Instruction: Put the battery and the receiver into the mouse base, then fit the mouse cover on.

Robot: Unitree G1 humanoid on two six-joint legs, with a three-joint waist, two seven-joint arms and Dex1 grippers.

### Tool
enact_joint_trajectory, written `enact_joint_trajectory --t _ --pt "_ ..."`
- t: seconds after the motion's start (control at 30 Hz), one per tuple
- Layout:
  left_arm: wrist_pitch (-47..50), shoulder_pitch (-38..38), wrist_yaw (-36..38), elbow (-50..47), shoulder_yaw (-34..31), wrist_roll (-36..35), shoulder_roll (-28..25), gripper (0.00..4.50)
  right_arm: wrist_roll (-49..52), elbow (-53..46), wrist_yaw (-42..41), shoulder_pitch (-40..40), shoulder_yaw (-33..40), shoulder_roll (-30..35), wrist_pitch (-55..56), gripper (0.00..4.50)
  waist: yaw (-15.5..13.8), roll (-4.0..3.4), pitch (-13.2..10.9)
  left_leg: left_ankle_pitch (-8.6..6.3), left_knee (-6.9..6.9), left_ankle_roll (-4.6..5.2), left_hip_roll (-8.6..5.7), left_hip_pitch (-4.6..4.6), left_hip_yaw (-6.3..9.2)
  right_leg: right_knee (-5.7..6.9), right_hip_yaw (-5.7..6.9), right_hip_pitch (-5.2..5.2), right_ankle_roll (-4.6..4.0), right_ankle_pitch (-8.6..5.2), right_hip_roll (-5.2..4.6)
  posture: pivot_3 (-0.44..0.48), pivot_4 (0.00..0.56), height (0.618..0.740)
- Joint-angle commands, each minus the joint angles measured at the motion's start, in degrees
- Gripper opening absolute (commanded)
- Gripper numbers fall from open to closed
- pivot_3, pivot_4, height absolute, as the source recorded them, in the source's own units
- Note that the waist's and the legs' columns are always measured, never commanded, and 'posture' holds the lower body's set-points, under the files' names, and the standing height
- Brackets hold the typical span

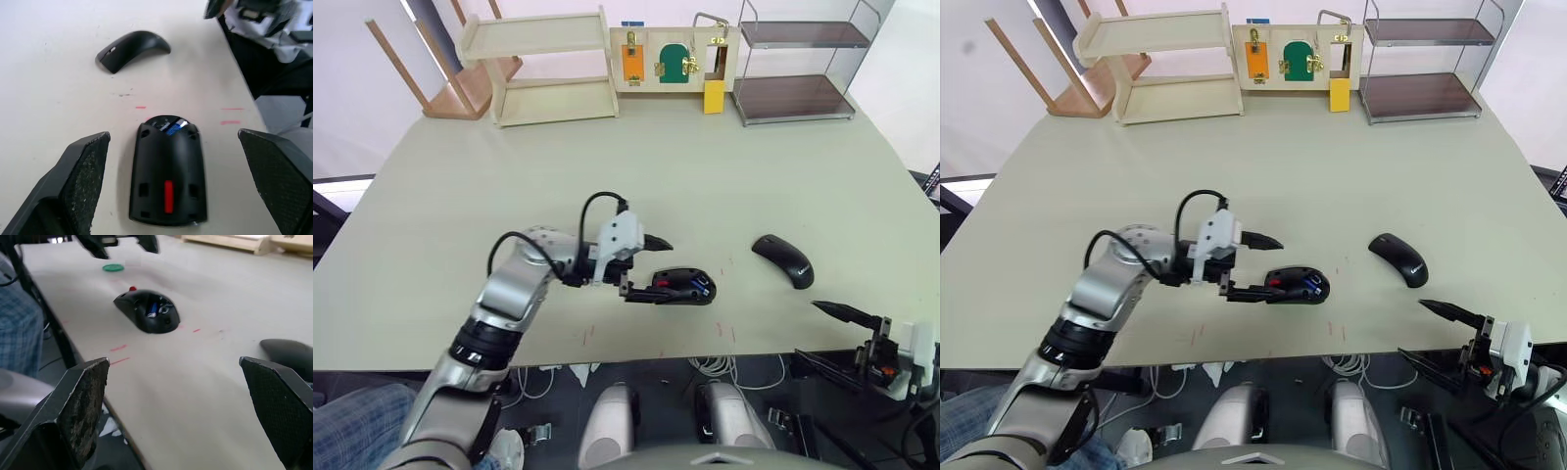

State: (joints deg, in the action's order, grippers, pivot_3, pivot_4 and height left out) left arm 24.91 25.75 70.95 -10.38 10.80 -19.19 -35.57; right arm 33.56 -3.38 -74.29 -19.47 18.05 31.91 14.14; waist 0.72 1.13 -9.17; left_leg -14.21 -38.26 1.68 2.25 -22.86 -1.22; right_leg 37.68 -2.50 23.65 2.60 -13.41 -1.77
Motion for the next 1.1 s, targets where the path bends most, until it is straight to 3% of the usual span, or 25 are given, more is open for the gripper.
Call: enact_joint_trajectory --t 0.03,0.37,0.6,0.83,1.1 --pt "-0.26 -2.62 1.12 -5.02 -5.3 -6.57 -0.76 4.46 1.53 0.04 1.7 1.0 1.83 0.43 -1.04 4.5 -0.08 -0.04 -0.03 0.0 0.0 0.0 -0.01 0.0 -0.01 0.0 0.0 0.0 0.0 0.0 -0.01 0.0 0.15 0.74" --pt "-3.57 -12.87 -1.09 -8.1 -14.51 -12.22 -2.29 4.46 -1.17 4.44 9.8 7.17 3.73 2.7 -5.18 4.5 -0.1 -0.09 -0.08 0.0 -0.02 0.0 -0.03 0.01 -0.06 0.0 -0.02 0.0 0.01 0.0 -0.08 0.0 0.15 0.74" --pt "-7.93 -18.21 2.59 -5.94 -18.18 -13.43 -4.03 4.46 -5.32 8.96 15.89 12.5 3.42 6.19 -10.25 4.5 -0.08 -0.11 -0.1 0.0 -0.01 0.0 -0.04 0.0 -0.08 -0.01 -0.02 -0.01 0.01 0.01 -0.07 0.0 0.15 0.74" --pt "-12.15 -19.11 6.26 -2.37 -18.28 -13.56 -5.1 4.46 -8.05 9.92 20.19 18.08 -0.04 8.27 -19.94 4.5 0.02 -0.16 -0.15 0.0 0.01 0.0 -0.02 0.01 -0.09 -0.01 -0.04 0.03 0.0 0.0 -0.03 0.0 0.15 0.74" --pt "-13.17 -19.4 7.98 -2.25 -18.99 -14.7 -5.7 4.46 -8.47 3.95 23.74 19.08 -2.74 7.41 -26.89 4.5 0.01 -0.18 -0.16 0.0 0.0 0.0 -0.03 -0.01 -0.11 -0.02 -0.05 0.03 0.01 0.01 -0.06 0.0 0.15 0.74"
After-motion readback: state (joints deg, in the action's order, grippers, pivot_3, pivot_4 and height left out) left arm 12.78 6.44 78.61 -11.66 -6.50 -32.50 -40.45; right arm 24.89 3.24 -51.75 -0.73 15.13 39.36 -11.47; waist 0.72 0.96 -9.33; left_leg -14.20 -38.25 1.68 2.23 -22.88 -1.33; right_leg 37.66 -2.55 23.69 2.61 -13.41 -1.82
